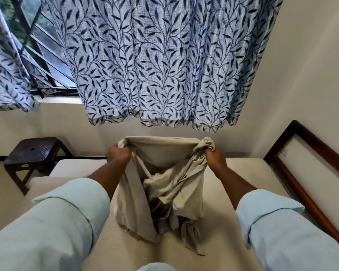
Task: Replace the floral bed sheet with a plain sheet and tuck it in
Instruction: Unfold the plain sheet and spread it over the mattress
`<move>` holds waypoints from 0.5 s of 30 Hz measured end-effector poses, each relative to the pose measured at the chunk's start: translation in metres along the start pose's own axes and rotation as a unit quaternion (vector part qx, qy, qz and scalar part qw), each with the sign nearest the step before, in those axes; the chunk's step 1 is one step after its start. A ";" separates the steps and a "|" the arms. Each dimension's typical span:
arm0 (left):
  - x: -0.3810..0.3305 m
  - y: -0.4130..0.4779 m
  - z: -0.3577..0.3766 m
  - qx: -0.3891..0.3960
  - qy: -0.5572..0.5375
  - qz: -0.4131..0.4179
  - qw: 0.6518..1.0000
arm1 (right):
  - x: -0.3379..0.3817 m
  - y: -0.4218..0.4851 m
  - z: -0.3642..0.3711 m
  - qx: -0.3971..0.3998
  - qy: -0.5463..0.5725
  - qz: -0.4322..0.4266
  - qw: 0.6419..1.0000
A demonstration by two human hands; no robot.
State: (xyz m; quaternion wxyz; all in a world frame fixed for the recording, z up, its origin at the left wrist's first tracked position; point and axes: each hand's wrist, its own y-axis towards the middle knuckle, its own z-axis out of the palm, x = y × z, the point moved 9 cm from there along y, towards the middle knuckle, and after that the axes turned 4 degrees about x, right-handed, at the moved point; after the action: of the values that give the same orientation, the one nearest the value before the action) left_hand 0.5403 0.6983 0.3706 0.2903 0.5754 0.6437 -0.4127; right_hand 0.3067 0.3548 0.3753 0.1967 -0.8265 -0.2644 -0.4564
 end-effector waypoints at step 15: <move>-0.048 -0.078 0.107 0.505 -0.005 0.166 0.847 | 0.001 -0.024 0.089 0.262 -0.130 -0.112 0.950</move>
State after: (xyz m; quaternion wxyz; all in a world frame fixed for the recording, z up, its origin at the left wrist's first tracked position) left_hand 0.4611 0.5814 0.3743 0.0270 0.7387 0.2398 -0.6294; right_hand 0.3500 0.4237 0.3331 0.3180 -0.7630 -0.4888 -0.2788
